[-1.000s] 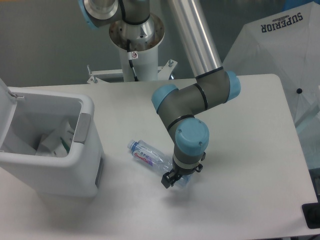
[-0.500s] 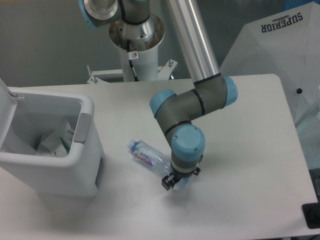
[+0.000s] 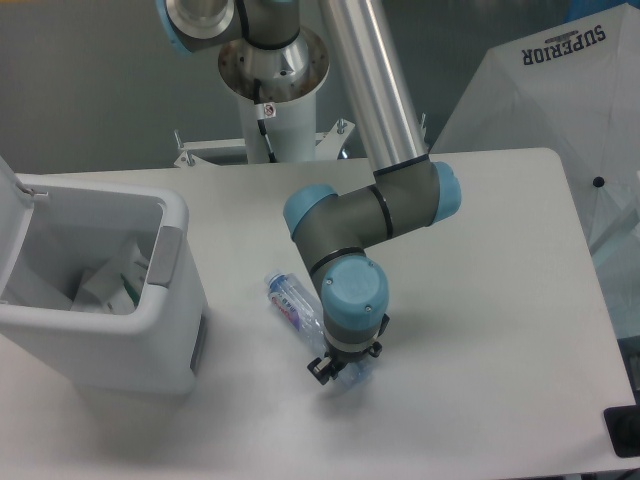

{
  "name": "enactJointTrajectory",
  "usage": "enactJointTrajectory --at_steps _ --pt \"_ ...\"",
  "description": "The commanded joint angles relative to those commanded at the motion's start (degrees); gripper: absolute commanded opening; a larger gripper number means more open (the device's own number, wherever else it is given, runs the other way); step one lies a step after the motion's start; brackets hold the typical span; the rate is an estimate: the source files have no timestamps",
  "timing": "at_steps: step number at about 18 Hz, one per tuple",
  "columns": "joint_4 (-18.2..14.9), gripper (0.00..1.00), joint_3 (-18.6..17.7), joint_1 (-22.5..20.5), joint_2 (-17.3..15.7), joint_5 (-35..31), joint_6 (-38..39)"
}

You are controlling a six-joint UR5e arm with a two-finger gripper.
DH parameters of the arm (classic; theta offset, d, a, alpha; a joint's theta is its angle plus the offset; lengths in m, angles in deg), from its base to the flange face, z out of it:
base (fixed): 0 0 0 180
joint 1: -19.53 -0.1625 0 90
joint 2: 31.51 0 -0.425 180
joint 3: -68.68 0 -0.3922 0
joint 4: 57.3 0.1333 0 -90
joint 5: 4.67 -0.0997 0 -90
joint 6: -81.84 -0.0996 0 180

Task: Place the trash in the trash can
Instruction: 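Align the gripper along the bottle and close on its body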

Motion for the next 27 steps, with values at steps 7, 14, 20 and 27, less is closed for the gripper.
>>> enactJointTrajectory --at_steps 7,14,20,27 --pt "0.2 0.53 4.0 1.9 -1.4 0.2 0.0" --pt "4.6 0.53 11.2 0.6 -5.7 3.4 -0.7" --pt "12.6 0.53 18.3 -1.5 -8.4 10.2 -0.8" --pt "15.3 0.53 23.4 -1.9 -12.5 18.1 -1.8"
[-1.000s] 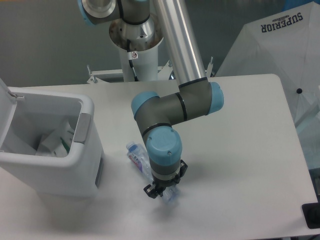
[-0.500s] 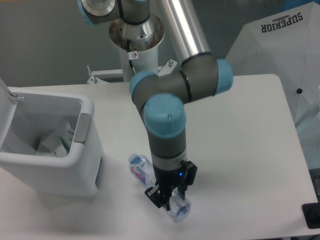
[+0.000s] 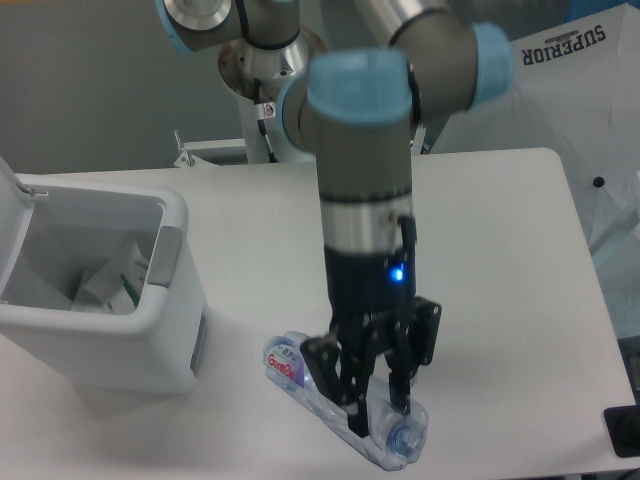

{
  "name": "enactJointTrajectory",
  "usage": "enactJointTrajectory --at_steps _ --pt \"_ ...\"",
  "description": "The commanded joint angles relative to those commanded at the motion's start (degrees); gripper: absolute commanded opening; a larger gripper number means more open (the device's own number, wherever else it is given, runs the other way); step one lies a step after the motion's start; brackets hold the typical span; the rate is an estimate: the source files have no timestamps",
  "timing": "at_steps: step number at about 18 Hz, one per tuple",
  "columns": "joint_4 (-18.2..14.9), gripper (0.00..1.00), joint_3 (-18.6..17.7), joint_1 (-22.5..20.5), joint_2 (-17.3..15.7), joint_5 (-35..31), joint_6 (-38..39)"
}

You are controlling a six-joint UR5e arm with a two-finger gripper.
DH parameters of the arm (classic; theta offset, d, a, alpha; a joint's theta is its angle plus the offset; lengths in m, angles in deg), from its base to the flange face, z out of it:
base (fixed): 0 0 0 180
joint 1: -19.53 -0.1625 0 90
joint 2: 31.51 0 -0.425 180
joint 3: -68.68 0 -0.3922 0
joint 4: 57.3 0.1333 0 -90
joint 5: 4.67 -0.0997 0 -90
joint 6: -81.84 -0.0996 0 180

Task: Place the trash in the trash can
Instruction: 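Lift the bottle and carry it over the trash bin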

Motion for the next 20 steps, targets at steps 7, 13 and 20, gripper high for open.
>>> enactJointTrajectory --at_steps 7,13,20 --pt "0.9 0.53 -1.8 1.8 -4.1 10.0 -5.7" --pt "1.1 0.54 -7.7 7.9 -8.2 10.2 -11.0" --pt "1.1 0.54 -11.7 13.1 -9.2 10.3 -13.3"
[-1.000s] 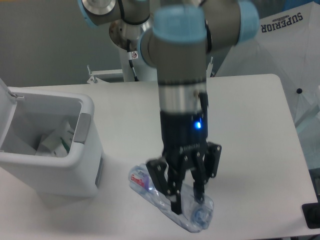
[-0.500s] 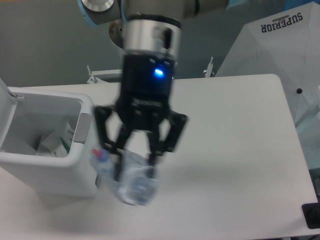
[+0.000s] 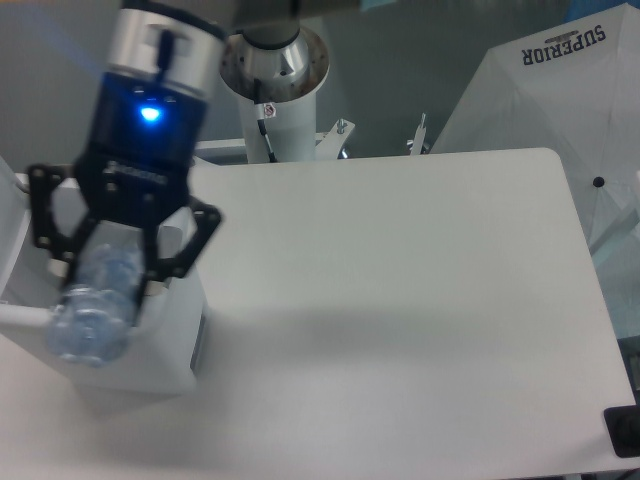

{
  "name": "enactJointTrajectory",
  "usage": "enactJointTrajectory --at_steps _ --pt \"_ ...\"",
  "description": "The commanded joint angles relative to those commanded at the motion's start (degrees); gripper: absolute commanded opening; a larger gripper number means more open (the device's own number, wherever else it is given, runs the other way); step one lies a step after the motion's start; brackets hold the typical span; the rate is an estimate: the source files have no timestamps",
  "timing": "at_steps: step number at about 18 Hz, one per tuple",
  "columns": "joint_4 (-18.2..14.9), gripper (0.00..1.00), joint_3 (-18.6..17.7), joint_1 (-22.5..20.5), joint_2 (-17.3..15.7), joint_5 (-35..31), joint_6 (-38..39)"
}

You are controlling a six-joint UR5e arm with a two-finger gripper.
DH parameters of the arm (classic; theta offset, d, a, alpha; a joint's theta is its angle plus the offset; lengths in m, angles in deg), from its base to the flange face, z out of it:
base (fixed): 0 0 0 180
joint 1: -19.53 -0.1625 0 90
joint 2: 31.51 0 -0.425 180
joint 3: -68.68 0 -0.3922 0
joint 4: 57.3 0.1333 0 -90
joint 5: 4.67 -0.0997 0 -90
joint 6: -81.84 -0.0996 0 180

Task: Place the trash in the trash can
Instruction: 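Lift the bottle and carry it over the trash bin, then lower the bottle into the bin and open the gripper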

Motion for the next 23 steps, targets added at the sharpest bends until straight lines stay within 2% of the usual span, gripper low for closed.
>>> enactJointTrajectory --at_steps 6,10,12,15,19,21,23 --pt "0.1 0.54 -4.2 3.0 -1.1 -0.3 -4.6" --pt "0.1 0.54 -7.6 3.3 -3.1 -0.3 -7.6" --pt "0.1 0.56 -9.7 3.3 -4.0 -0.3 -11.8" --pt "0.0 0.57 -11.1 3.2 -4.6 -0.4 -14.6" --pt "0.0 0.73 -12.0 3.1 -5.1 -0.6 -17.9" --pt "0.0 1.00 -12.0 3.1 -5.1 -0.6 -18.7" --pt "0.0 1.00 -12.0 2.8 -5.0 -0.6 -18.7"
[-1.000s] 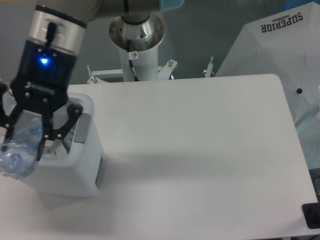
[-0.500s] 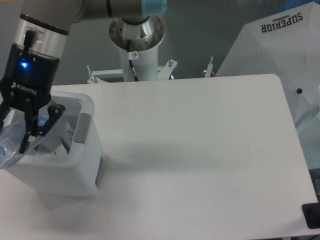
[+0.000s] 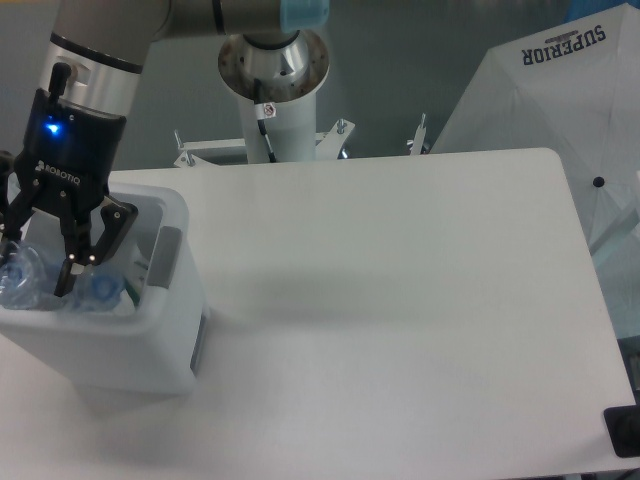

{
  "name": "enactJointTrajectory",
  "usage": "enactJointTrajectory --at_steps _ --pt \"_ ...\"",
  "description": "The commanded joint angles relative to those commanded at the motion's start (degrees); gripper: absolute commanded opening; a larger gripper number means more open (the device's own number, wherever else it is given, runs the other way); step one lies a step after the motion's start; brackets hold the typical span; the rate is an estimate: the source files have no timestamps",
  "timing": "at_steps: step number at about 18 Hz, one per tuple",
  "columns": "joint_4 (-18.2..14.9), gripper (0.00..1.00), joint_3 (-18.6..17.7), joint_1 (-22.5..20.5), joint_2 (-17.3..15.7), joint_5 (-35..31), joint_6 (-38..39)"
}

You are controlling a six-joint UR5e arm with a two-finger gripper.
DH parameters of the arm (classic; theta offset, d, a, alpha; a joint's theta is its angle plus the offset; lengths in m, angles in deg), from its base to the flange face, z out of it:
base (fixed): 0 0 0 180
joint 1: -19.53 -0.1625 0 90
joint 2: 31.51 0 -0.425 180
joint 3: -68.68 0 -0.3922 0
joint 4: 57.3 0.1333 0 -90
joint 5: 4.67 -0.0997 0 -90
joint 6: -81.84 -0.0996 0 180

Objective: Place the trash in the trash can

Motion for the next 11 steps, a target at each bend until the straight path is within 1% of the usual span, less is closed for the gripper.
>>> enactJointTrajectory --at_steps 2,7,11 --pt "-0.1 1.00 0.0 -0.5 -0.1 -0.1 0.0" --pt "-0.3 1.00 0.2 -6.8 -0.7 -0.1 0.6" --pt "-0.4 1.00 0.2 -14.7 -0.2 -0.1 -0.1"
